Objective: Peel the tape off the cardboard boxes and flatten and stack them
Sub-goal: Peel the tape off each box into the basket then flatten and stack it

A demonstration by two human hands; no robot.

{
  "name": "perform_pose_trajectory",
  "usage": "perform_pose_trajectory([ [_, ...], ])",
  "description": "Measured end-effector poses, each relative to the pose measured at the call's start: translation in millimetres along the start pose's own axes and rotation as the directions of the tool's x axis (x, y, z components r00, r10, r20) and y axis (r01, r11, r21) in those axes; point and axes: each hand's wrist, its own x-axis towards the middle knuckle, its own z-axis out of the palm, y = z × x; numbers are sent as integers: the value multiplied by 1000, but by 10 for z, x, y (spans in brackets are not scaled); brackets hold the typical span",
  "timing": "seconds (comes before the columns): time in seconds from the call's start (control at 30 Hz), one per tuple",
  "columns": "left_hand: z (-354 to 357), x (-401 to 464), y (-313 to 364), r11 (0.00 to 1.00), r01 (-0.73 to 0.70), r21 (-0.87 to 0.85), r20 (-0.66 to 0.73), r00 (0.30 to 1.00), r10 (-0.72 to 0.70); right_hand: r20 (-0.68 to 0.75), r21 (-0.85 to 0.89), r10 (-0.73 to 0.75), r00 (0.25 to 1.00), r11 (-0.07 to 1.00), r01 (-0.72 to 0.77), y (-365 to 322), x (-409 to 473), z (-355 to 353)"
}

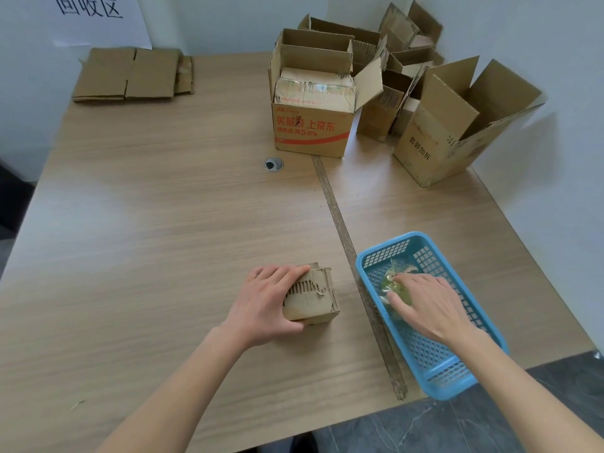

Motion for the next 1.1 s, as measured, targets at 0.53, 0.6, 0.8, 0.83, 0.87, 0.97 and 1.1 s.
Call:
perform_pose_trajectory([
  [0.53, 10, -31, 10, 999, 31, -11, 21, 999, -31, -13, 232, 118, 993, 966, -112, -338, 126, -73],
  [0.6, 4, -30, 14, 999, 34, -16, 18, 999, -34, 43, 246, 127, 991, 960, -134, -290, 142, -66],
  [0.8, 3, -40, 8, 999, 27, -21, 5, 1000, -27, -20, 261, 187, 982, 949, -176, -260, 183, -173],
  [0.83, 3, -41, 8, 999, 26, -20, 6, 1000, -26, -28, 226, 198, 980, 956, -187, -239, 169, -179],
  [0.87, 1, -40, 6, 1000, 25, -20, 6, 1000, -25, -24, 186, 200, 979, 964, -193, -212, 154, -172],
  [0.97, -1, -38, 2, 999, 20, -26, 2, 1000, -20, 26, 133, 171, 985, 976, -173, -155, 135, -132],
  [1.1, -9, -34, 11, 1000, 17, -22, 3, 1000, -17, -10, 138, 121, 993, 983, -118, -131, 137, -88],
])
